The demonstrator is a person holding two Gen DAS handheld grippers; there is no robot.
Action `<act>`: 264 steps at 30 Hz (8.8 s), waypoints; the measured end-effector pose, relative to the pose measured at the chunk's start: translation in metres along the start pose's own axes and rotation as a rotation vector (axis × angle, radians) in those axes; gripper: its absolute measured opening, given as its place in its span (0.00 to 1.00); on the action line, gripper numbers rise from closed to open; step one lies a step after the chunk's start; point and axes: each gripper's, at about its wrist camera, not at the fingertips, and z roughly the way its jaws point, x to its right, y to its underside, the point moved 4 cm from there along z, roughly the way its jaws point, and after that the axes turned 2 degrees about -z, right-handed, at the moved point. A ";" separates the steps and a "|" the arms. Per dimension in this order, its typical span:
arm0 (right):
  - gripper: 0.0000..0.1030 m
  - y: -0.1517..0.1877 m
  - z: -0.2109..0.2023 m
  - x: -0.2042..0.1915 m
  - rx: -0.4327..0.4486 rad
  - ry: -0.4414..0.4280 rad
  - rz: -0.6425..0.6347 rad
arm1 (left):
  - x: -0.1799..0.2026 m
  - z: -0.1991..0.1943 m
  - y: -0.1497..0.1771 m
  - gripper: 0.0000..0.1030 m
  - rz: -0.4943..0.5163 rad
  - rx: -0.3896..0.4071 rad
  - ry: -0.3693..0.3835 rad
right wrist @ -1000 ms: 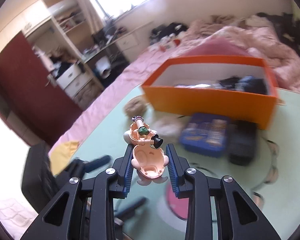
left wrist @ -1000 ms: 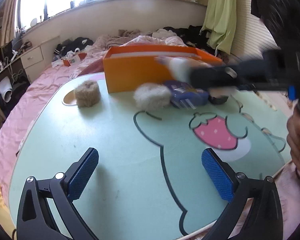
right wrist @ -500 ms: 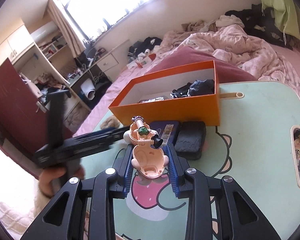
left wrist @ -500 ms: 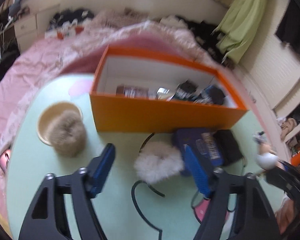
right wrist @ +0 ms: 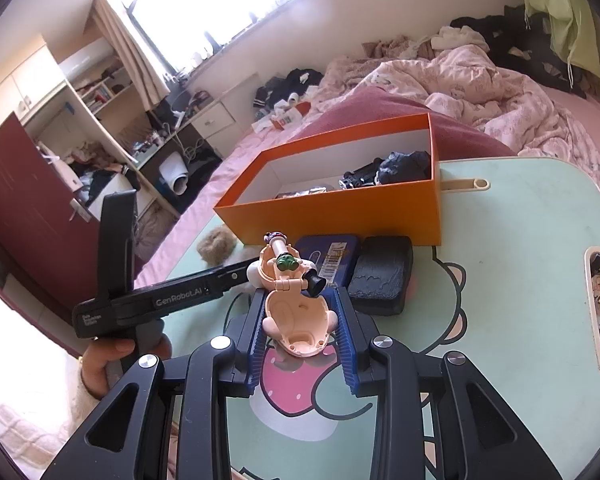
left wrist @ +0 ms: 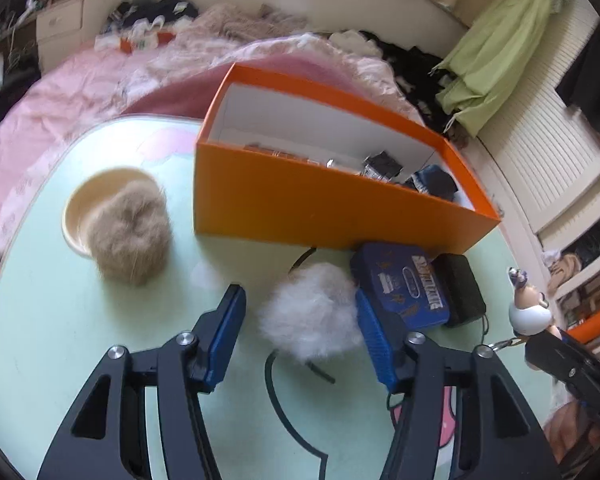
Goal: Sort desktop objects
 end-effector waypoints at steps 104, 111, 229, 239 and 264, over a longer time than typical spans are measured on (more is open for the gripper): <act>1.00 0.046 0.038 0.014 -0.170 0.467 -0.165 | 0.019 -0.030 0.076 1.00 0.167 0.127 -0.245; 1.00 0.046 0.038 0.015 -0.169 0.468 -0.164 | 0.019 -0.031 0.077 1.00 0.165 0.135 -0.246; 0.37 0.002 0.056 0.011 -0.142 0.365 -0.091 | 0.022 -0.031 0.074 1.00 0.165 0.106 -0.263; 0.37 -0.006 0.022 0.031 -0.080 0.367 -0.007 | 0.055 -0.024 0.019 1.00 0.185 0.046 -0.214; 0.37 -0.013 0.000 0.034 -0.029 0.337 0.015 | 0.063 -0.018 0.013 0.65 0.192 0.057 -0.054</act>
